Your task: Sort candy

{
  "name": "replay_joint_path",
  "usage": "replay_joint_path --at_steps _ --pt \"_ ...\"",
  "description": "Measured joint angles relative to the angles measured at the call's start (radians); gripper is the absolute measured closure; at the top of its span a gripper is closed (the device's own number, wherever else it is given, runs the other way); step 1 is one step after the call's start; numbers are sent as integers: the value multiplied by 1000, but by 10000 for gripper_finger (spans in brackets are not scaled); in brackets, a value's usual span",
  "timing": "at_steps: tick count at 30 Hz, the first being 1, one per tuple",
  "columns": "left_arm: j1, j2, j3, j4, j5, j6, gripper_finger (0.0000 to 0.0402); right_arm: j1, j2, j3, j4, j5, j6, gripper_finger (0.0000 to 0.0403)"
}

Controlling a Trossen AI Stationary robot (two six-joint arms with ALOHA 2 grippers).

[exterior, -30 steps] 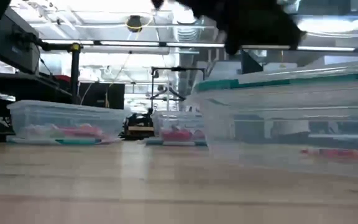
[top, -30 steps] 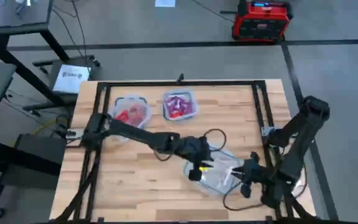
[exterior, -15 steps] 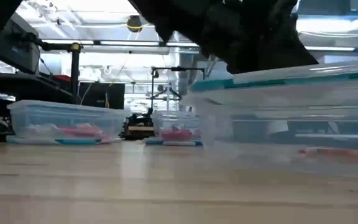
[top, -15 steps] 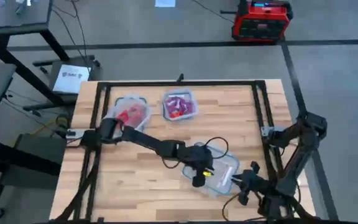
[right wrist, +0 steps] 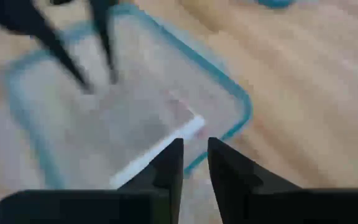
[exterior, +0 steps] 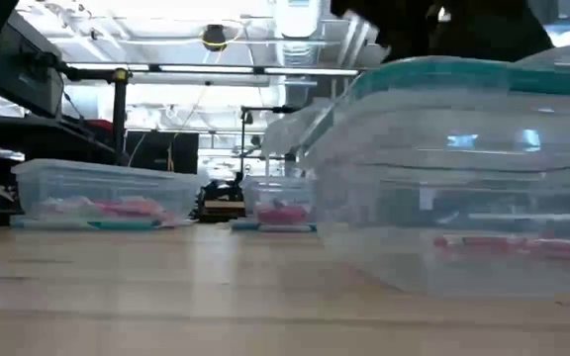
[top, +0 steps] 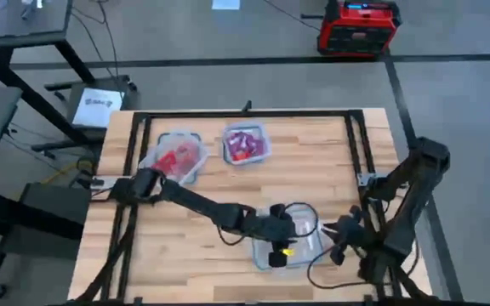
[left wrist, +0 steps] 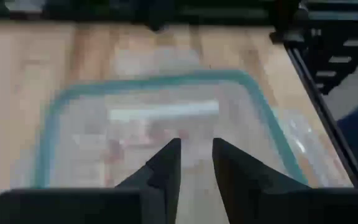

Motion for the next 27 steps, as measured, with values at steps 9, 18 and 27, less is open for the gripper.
replay_joint_path --at_steps 9,18,27 --pt "40 1 31 -3 -4 39 341 -14 -23 0 -5 -77 -140 340" --pt "36 2 -15 51 -7 110 400 -18 -4 -65 1 -87 51 340" --pt "35 1 -176 413 47 106 401 73 -4 -124 33 -62 294 340"
